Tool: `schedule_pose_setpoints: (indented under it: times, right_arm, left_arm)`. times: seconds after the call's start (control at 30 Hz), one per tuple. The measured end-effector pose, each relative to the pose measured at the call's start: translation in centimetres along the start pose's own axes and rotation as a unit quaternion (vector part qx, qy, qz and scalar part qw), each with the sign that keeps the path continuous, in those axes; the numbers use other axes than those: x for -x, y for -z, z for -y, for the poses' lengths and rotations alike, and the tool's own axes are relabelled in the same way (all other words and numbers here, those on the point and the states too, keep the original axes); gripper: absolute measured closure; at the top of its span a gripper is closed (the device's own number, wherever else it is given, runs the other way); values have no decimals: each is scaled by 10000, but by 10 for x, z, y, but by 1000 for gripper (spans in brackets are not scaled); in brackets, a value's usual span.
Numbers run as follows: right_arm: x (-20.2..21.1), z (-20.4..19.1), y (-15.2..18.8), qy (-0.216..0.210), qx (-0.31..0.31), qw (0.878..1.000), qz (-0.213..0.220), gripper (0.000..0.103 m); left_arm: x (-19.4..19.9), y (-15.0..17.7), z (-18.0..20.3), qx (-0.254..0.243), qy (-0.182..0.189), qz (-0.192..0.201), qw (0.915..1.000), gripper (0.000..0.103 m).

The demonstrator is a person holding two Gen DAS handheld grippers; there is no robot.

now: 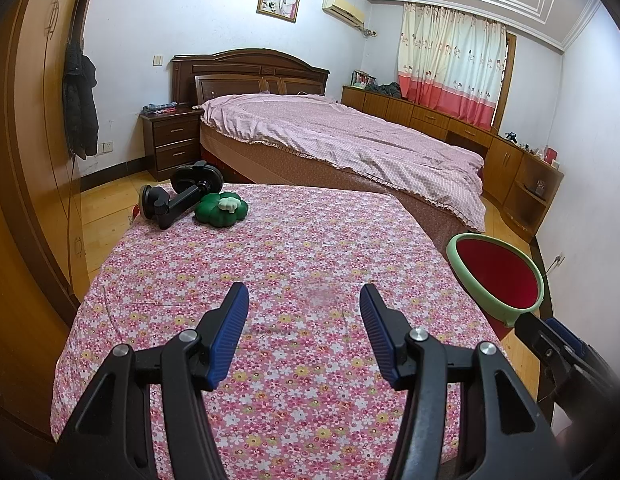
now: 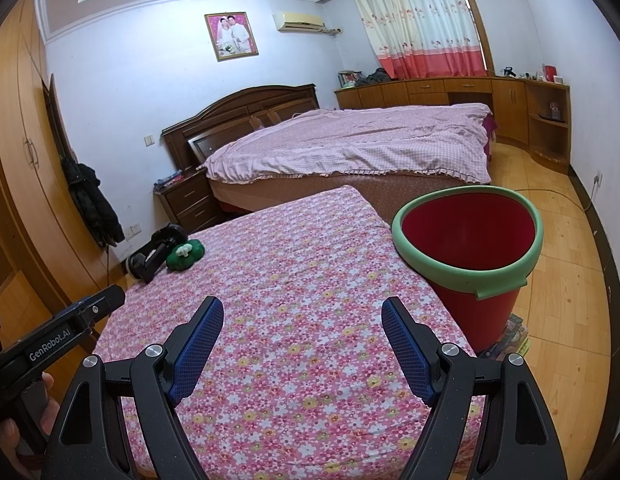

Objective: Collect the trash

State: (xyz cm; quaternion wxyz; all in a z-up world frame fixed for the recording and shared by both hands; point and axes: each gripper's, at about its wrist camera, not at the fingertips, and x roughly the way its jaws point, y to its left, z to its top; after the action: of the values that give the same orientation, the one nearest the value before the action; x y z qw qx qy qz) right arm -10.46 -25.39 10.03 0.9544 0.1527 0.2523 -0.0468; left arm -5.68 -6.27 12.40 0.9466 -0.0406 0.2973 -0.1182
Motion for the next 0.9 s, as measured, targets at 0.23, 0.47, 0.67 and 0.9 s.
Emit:
schedule_pose_setpoints:
  times: [0.23, 0.47, 0.67, 0.9]
  right_arm:
    - [0, 1, 0, 3, -7, 10000, 7, 21]
    - [0, 3, 0, 8, -18, 10000, 15, 21]
    - [0, 3, 0, 8, -19, 10000, 13, 21]
    - [0, 3, 0, 5, -17, 10000, 16, 21]
  left_arm:
    - [1, 0, 0, -9, -9, 17, 10000, 45]
    - [1, 0, 0, -10, -8, 17, 10000, 45]
    - [1, 0, 0, -8, -11, 18, 10000, 45]
    - [1, 0, 0, -11, -13, 18, 10000, 45]
